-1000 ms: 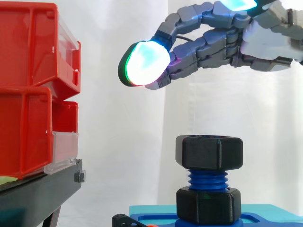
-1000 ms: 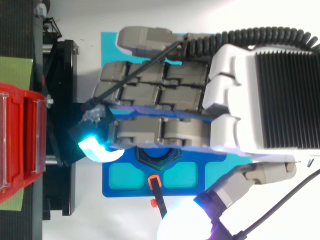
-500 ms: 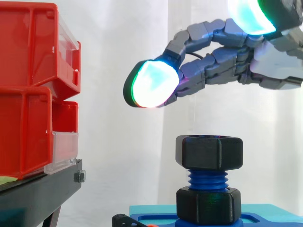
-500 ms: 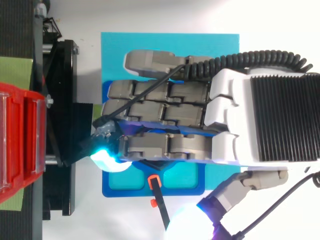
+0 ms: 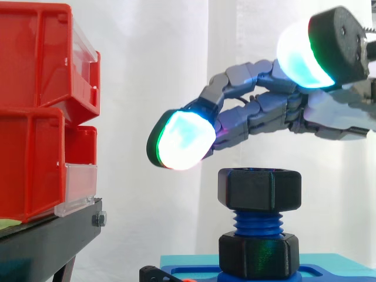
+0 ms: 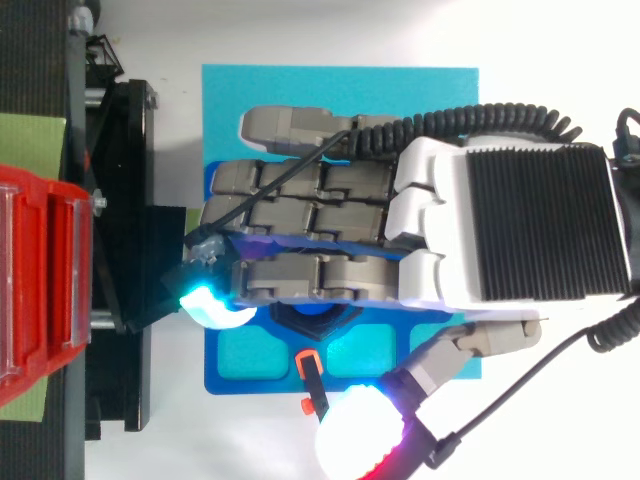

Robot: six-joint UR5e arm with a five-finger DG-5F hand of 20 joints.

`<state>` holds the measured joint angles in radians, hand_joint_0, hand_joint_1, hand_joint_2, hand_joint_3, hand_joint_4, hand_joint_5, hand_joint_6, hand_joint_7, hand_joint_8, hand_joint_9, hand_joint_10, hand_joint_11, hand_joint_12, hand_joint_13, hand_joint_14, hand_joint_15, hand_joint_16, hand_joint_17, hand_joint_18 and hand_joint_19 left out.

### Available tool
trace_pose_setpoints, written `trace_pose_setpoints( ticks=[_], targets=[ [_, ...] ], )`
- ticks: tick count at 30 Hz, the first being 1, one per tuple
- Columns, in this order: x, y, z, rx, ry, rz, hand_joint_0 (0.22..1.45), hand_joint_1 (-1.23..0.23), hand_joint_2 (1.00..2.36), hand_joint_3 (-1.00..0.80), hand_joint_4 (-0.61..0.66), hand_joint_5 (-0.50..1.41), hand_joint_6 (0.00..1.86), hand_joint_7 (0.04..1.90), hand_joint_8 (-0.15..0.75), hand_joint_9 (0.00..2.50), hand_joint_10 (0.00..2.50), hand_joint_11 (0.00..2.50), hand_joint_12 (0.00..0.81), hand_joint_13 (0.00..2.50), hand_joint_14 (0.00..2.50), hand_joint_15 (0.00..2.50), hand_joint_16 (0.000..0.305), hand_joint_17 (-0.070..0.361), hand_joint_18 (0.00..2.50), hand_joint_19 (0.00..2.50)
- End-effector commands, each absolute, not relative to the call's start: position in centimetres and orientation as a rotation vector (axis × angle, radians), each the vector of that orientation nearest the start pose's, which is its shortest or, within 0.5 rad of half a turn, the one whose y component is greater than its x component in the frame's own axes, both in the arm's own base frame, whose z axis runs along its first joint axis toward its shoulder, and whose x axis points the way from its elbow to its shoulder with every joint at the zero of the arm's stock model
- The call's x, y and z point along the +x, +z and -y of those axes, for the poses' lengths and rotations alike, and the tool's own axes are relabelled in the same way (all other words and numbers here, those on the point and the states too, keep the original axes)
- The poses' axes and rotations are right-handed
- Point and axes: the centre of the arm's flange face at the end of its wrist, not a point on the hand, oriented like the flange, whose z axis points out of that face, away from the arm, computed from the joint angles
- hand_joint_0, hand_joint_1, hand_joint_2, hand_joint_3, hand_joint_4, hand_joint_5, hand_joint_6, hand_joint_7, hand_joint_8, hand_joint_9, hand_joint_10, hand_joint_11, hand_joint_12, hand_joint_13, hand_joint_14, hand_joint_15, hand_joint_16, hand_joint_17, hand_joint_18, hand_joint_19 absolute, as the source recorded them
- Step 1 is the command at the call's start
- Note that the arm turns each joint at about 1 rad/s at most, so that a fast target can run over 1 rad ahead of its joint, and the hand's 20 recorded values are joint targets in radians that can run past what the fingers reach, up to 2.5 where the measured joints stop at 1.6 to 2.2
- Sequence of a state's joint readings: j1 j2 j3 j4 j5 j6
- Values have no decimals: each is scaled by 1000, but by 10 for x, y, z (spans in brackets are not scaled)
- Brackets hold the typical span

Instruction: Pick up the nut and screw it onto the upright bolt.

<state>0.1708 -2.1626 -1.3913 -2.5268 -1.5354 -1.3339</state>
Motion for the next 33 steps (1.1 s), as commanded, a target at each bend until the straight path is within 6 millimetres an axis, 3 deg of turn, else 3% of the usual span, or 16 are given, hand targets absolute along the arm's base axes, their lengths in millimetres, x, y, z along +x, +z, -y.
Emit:
trace_pose_setpoints(
  ticks=[1, 15, 33],
  targets=[
    [729, 270, 18, 80, 314, -1384, 489, -87, 1000, -500, 175, -128, 502, 745, 239, 567, 0, 0, 265, 526, 0, 0, 29, 65, 255, 0],
    [728, 271, 24, 86, 311, -1385, 492, -107, 1000, -500, 182, -123, 503, 875, 240, 572, 0, 0, 262, 535, 0, 0, 29, 65, 275, 0],
    [727, 272, 52, 68, 314, -1378, 509, -172, 1000, -500, 201, -65, 500, 1393, 257, 673, 0, 0, 230, 619, 0, 0, 23, 51, 340, 0]
  ],
)
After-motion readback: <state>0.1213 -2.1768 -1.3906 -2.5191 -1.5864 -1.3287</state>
